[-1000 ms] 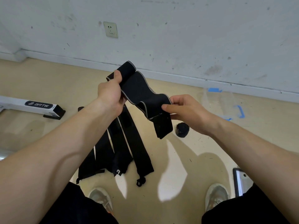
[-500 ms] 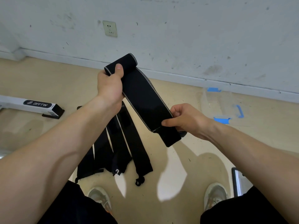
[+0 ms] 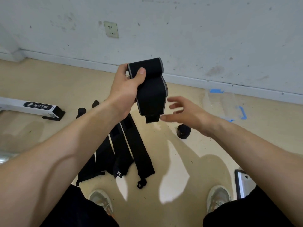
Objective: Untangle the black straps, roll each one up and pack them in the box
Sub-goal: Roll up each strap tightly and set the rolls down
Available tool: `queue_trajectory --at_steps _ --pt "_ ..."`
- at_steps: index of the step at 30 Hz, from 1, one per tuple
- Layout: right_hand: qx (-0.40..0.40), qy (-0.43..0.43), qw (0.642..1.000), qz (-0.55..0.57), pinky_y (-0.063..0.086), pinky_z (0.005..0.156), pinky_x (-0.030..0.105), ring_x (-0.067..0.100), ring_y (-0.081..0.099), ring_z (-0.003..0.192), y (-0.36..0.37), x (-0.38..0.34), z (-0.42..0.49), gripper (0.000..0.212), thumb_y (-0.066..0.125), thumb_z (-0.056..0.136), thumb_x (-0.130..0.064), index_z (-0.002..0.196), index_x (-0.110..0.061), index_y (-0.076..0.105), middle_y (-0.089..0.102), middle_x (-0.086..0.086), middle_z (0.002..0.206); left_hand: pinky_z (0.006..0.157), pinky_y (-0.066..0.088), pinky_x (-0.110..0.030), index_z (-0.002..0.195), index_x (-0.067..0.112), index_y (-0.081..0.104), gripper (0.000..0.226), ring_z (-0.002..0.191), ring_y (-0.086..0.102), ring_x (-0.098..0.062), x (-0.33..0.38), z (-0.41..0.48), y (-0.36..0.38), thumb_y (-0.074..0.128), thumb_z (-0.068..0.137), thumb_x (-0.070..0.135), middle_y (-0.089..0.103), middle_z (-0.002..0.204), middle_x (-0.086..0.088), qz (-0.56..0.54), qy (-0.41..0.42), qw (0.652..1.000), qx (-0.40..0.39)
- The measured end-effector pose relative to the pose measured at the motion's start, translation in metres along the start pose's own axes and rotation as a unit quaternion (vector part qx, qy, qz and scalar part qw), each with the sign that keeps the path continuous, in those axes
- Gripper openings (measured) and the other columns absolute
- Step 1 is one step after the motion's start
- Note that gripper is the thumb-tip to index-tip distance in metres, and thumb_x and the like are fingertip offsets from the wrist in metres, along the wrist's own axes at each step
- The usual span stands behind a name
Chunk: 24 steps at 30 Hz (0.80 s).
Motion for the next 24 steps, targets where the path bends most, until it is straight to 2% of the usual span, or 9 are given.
queue_trajectory --at_steps 3,5,7,9,11,14,18,22,24 --pt "0.039 -0.093 0.989 0.104 0.051 0.100 0.037 0.010 0.064 0.114 -0.012 -0.022 -0.001 0.077 0.080 0.074 -0.052 0.142 -0.039 0.047 0.061 -0.009 0.128 0.077 0.063 -0.047 0.134 0.016 0.049 0.034 0.103 0.074 -0.036 -0.004 -0.006 0.007 0.062 0.103 0.019 0.069 0.120 -0.018 0.033 0.013 0.997 -0.072" --pt "0.046 -0.125 0.977 0.169 0.052 0.095 0.035 0.010 0.069 0.107 -0.017 -0.032 -0.002 0.057 0.072 0.086 -0.048 0.138 -0.040 0.050 0.068 -0.005 0.120 0.073 0.061 -0.041 0.134 0.018 0.048 0.034 0.099 0.074 -0.036 -0.008 -0.010 0.011 0.062 0.103 0.017 0.069 0.114 -0.018 0.058 0.022 0.991 -0.118" --pt "0.052 -0.127 0.967 0.215 0.054 0.085 0.033 0.012 0.072 0.091 -0.017 -0.036 -0.002 0.040 0.063 0.097 -0.044 0.135 -0.037 0.053 0.072 -0.004 0.105 0.072 0.061 -0.038 0.132 0.021 0.050 0.032 0.092 0.074 -0.031 -0.011 -0.013 0.014 0.061 0.103 0.014 0.071 0.107 -0.014 0.065 0.021 0.987 -0.143" --pt "0.060 -0.122 0.965 0.224 0.054 0.077 0.032 0.012 0.070 0.079 -0.015 -0.036 -0.002 0.030 0.056 0.102 -0.043 0.128 -0.030 0.058 0.069 -0.006 0.093 0.070 0.059 -0.034 0.128 0.022 0.053 0.030 0.087 0.073 -0.027 -0.013 -0.017 0.018 0.061 0.102 0.010 0.071 0.101 -0.011 0.072 0.018 0.984 -0.160" --pt "0.061 -0.116 0.965 0.225 0.055 0.073 0.032 0.013 0.069 0.080 -0.011 -0.032 -0.001 0.025 0.051 0.104 -0.042 0.119 -0.022 0.057 0.066 -0.007 0.091 0.071 0.059 -0.033 0.129 0.020 0.053 0.031 0.088 0.073 -0.028 -0.016 -0.019 0.021 0.062 0.101 0.009 0.069 0.104 -0.014 0.090 0.020 0.981 -0.172" --pt "0.054 -0.092 0.972 0.211 0.059 0.081 0.037 0.016 0.071 0.093 -0.007 -0.025 0.002 0.032 0.046 0.106 -0.045 0.122 -0.018 0.050 0.066 -0.003 0.104 0.075 0.061 -0.036 0.125 0.024 0.057 0.030 0.095 0.073 -0.029 -0.022 -0.019 0.023 0.066 0.100 0.011 0.069 0.108 -0.013 0.127 0.019 0.977 -0.172" --pt "0.057 -0.094 0.978 0.179 0.057 0.094 0.046 0.025 0.068 0.110 -0.009 -0.018 0.005 0.030 0.046 0.105 -0.047 0.118 -0.020 0.050 0.065 0.007 0.116 0.096 0.059 -0.045 0.131 0.021 0.053 0.041 0.105 0.074 -0.025 -0.031 -0.015 0.020 0.073 0.095 0.020 0.075 0.113 -0.009 0.147 -0.027 0.977 -0.151" --pt "0.065 -0.114 0.970 0.206 0.054 0.080 0.040 0.021 0.065 0.092 -0.010 -0.020 0.006 0.015 0.051 0.104 -0.039 0.110 -0.025 0.050 0.063 0.002 0.102 0.096 0.059 -0.043 0.133 0.013 0.058 0.045 0.106 0.074 -0.025 -0.031 -0.016 0.025 0.074 0.094 0.031 0.074 0.118 -0.011 0.123 -0.065 0.975 -0.174" --pt "0.066 -0.130 0.970 0.196 0.051 0.076 0.042 0.021 0.062 0.088 -0.010 -0.022 0.006 0.020 0.054 0.098 -0.041 0.110 -0.026 0.050 0.061 0.002 0.096 0.087 0.061 -0.035 0.130 0.007 0.061 0.043 0.103 0.075 -0.023 -0.029 -0.019 0.028 0.065 0.100 0.038 0.074 0.116 -0.010 0.089 -0.076 0.975 -0.188"
Point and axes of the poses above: each hand's wrist, its own z-axis towards the middle knuckle, its own y-axis out of the palm, x = y × z, the point moved 4 cm from there along z, towards the middle knuckle
